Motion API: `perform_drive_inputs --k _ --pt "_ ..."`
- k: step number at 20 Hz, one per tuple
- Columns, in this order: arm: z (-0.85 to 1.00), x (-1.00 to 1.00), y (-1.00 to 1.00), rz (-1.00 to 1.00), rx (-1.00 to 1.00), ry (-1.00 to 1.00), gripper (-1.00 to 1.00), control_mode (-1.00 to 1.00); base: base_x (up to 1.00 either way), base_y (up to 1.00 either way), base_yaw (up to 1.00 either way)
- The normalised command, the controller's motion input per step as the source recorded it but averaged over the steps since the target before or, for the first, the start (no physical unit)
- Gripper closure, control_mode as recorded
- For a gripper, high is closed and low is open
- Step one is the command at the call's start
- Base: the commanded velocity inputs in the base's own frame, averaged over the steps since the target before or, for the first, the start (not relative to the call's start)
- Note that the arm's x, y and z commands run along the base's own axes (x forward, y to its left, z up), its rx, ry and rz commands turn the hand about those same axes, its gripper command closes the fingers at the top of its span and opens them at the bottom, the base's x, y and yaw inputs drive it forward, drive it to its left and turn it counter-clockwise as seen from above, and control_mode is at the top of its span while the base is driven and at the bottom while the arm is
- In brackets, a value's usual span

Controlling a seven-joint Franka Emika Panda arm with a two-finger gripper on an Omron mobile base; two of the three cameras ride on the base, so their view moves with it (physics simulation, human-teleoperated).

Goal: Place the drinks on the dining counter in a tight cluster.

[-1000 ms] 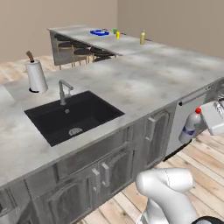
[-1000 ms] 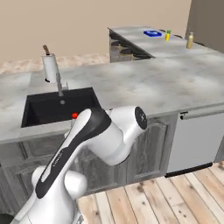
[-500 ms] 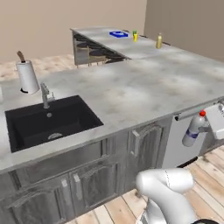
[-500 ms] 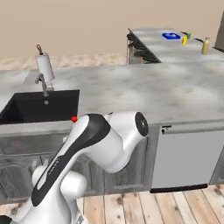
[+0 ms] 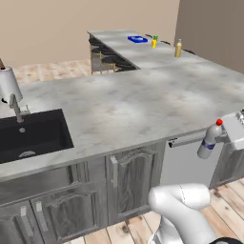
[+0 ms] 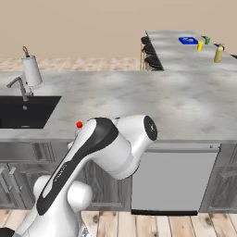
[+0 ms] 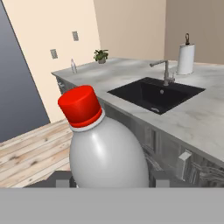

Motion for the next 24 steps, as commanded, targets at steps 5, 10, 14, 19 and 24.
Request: perform_drive_inputs --k 5,10,14,19,24 --pt "0.00 0.00 0.00 0.00 0.00 0.00 1.00 1.00 0.21 -1.00 0.08" --pt "0.00 0.00 0.00 0.00 0.00 0.00 1.00 1.00 0.12 -1.00 0.07" --pt "0.00 0.00 0.00 0.00 0.00 0.00 1.00 1.00 0.18 -1.00 0.11" --pt "0.00 0.00 0.00 0.00 0.00 0.00 1.00 1.00 0.18 -1.00 0.12" --pt "0.00 0.00 0.00 0.00 0.00 0.00 1.00 1.00 0.12 -1.00 0.14"
